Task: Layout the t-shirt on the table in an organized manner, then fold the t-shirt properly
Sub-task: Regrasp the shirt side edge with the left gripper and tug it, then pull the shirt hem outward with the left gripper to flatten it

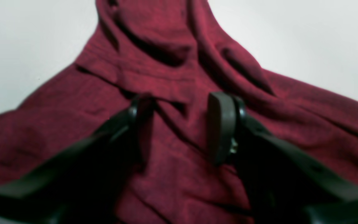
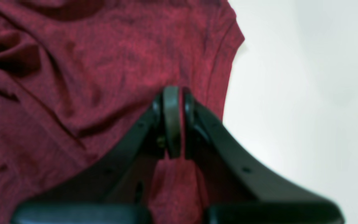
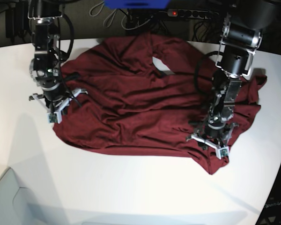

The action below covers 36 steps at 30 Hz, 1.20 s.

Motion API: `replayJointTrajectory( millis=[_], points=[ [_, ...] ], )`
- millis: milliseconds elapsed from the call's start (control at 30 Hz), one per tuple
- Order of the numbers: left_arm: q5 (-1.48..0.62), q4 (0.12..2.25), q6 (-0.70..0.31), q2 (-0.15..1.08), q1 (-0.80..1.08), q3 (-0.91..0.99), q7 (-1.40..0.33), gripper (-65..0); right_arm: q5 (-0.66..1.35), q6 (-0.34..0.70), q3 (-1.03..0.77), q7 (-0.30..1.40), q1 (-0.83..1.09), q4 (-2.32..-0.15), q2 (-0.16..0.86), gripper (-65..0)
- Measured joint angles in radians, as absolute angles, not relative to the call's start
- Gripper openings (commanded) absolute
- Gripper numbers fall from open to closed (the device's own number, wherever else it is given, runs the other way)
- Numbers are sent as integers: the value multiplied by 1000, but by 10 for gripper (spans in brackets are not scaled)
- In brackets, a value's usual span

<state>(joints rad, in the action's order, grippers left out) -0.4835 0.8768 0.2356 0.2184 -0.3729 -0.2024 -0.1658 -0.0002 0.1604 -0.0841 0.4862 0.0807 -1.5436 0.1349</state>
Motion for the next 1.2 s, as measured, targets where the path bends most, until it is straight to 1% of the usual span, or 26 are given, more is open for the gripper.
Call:
replayJointTrajectory(
  millis=[233,267,333,500,533,567,733,1000,1200],
  points=[
    [-484,876,236,218,-390,-203,-175,-372,0,161,-84,487,82,-1544,135,-643],
    [-484,876,236,218,-395,-203,-173,-380,0,161,-84,487,81,-1544,135,-643],
    [-484,876,236,219,-401,-203,-162,-420,0,161,-84,487,81,-1544,135,-643],
    [-484,812,236,216,-435,-203,-170,-605,-1,161,-84,487,82,-1544,135,-643],
    [-485,791,236,215,-445,-203,-169,-636,-1,161,-84,486,82,-1544,135,-643],
    [-484,771,235,215,-455,-203,-168,-650,-1,161,-84,486,81,-1544,135,-643],
    [-484,734,234,215,-463,-202,-167,-648,0,160,-85,486,81,-1544,135,-643],
    [-492,923,235,224,-466,-204,-173,-648,0,161,-87,487,82,-1544,135,-643],
    [-492,914,236,270,-492,-202,-183,-648,0,161,-87,487,83,-1544,135,-643]
  ],
)
